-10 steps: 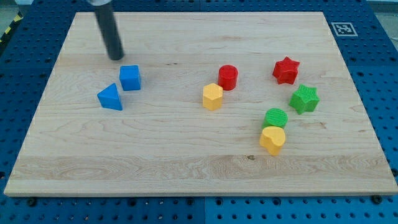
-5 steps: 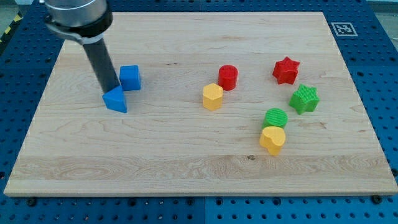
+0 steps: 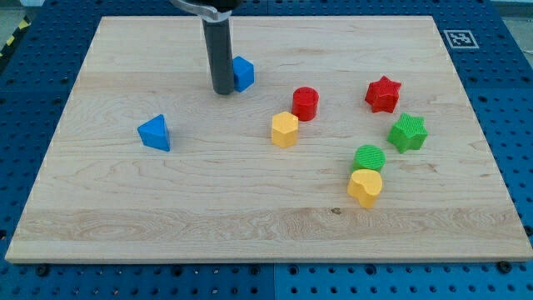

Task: Push the blue cube above the yellow hexagon

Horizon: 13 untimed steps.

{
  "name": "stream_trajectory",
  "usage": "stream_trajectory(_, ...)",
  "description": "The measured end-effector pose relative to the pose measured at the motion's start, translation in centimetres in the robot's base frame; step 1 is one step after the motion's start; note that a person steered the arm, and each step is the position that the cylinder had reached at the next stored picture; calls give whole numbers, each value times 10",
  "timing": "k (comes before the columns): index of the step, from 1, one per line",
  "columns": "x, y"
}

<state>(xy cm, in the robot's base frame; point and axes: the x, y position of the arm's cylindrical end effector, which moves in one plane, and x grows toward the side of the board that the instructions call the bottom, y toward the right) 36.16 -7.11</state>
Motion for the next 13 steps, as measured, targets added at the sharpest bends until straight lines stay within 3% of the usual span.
stream_trajectory(3,-26,-30)
stream_trajectory(5,-55,-6)
stream_trajectory(8,-28,-27)
stream_trajectory(9,-41,-8)
stream_trajectory(11,-24,29)
stream_trajectory(13,-5,29)
